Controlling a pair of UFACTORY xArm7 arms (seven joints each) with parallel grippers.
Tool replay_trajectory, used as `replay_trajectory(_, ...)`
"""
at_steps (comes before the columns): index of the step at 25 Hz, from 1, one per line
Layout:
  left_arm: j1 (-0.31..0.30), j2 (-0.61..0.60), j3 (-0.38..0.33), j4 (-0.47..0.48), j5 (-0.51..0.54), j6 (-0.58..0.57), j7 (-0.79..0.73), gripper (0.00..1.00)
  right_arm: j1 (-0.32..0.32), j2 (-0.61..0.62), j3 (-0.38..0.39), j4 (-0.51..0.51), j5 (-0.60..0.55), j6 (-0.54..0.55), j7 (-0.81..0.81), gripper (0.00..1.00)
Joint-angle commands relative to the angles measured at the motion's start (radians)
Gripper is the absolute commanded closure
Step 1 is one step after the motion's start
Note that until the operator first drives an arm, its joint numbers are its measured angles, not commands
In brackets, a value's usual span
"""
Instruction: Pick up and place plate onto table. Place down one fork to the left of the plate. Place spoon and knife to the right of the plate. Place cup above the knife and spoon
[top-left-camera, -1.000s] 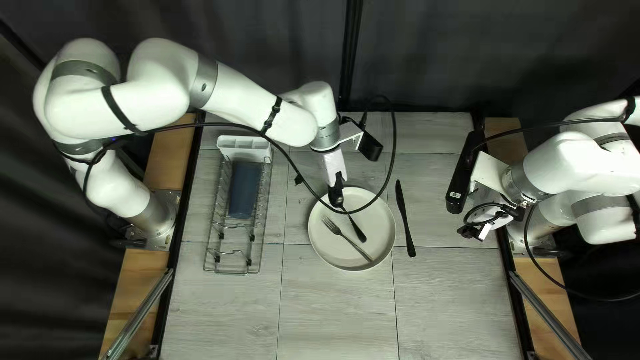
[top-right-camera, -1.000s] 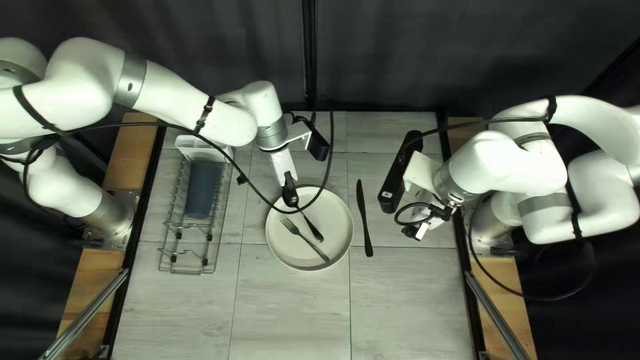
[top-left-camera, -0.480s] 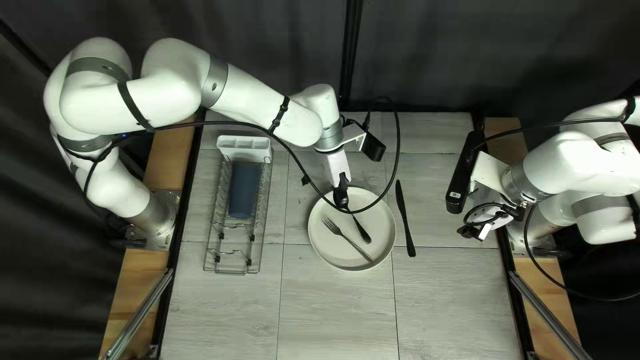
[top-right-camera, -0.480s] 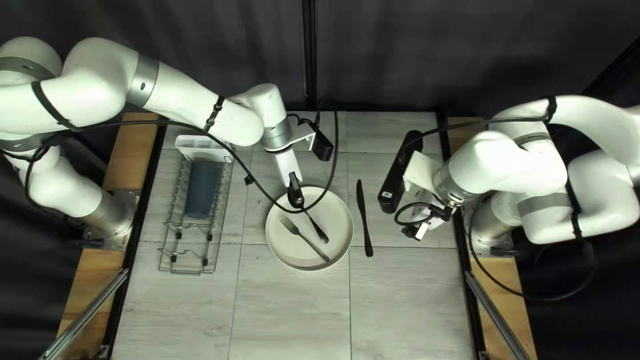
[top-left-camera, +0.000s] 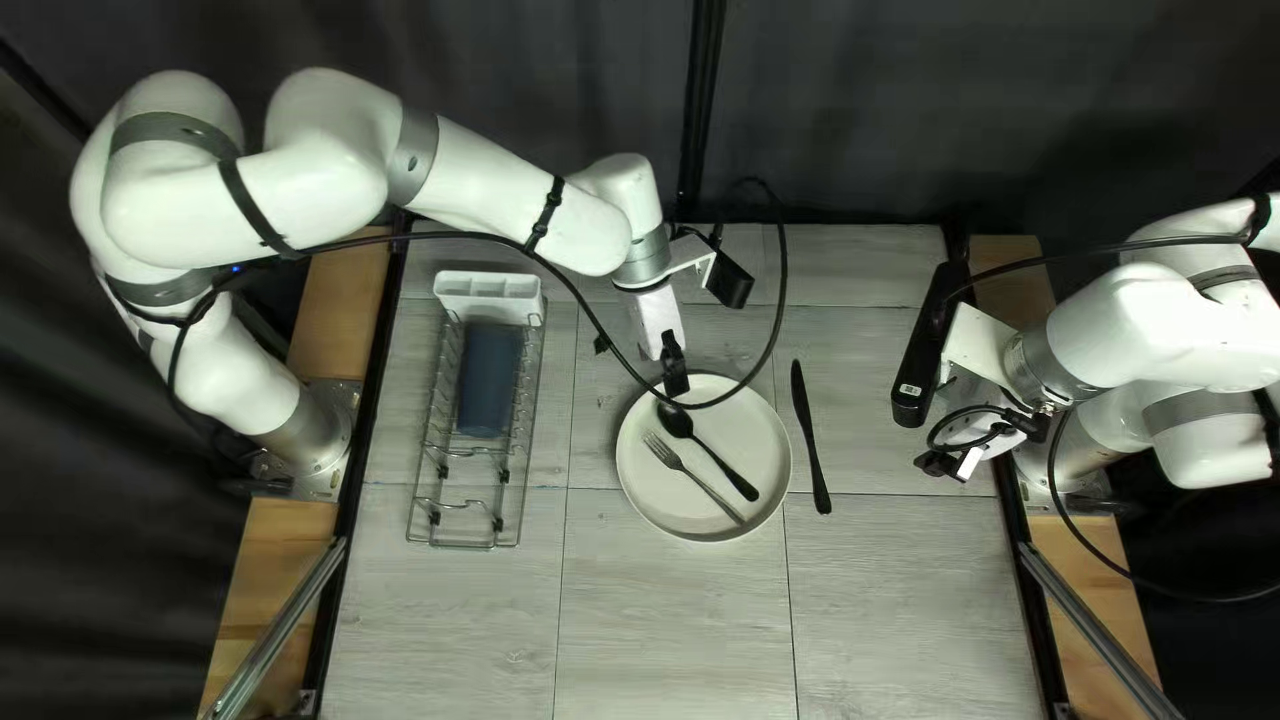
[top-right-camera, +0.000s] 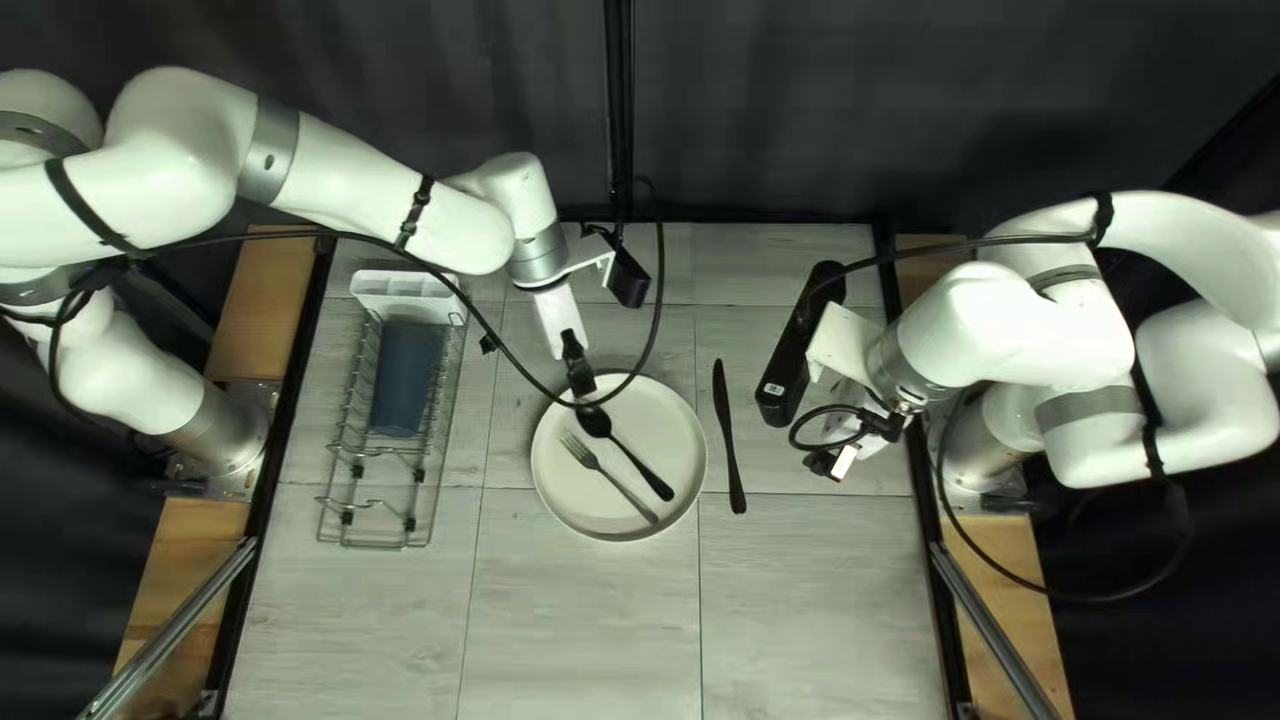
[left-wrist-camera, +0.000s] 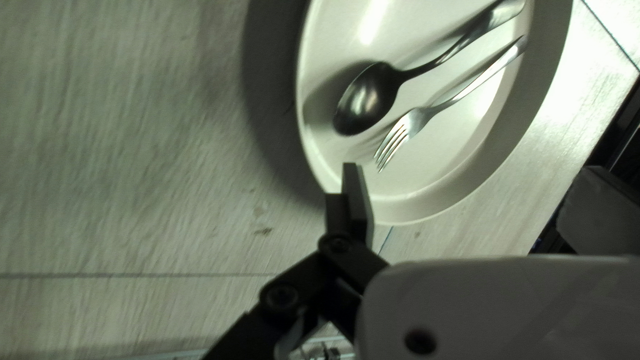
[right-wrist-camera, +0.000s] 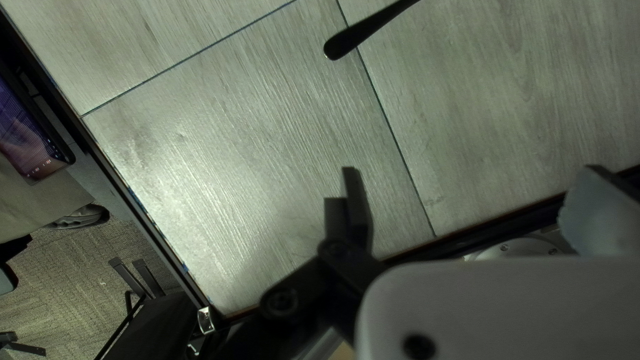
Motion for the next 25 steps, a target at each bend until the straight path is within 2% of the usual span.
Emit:
replay_trajectory(1, 0.026, -0.135, 0.013, -0.057, 0.003, 0.081, 0.001, 0.00, 0.000, 0.000, 0.000, 0.000, 0.000, 0.000, 0.000, 0.00)
replay_trajectory(4, 0.035, -0.251, 0.023, -0.100, 0.018, 0.135, -0.002, 0.00, 0.000, 0.000, 0.000, 0.000, 0.000, 0.000, 0.000, 0.00)
replay_trajectory(7, 0.047, -0.387, 0.053, -0.160, -0.018, 0.209, -0.006, 0.00, 0.000, 0.000, 0.000, 0.000, 0.000, 0.000, 0.000, 0.00)
replay_trajectory(17, 0.049, -0.379, 0.060, -0.168, -0.035, 0.208, -0.001, 0.00, 0.000, 0.000, 0.000, 0.000, 0.000, 0.000, 0.000, 0.00)
replay_trajectory(19, 0.046, -0.381, 0.053, -0.163, -0.049, 0.212, -0.045, 0.00, 0.000, 0.000, 0.000, 0.000, 0.000, 0.000, 0.000, 0.00)
replay_trajectory(25, 0.054, -0.580, 0.043, -0.288, -0.070, 0.164, -0.190, 0.00, 0.000, 0.000, 0.000, 0.000, 0.000, 0.000, 0.000, 0.00)
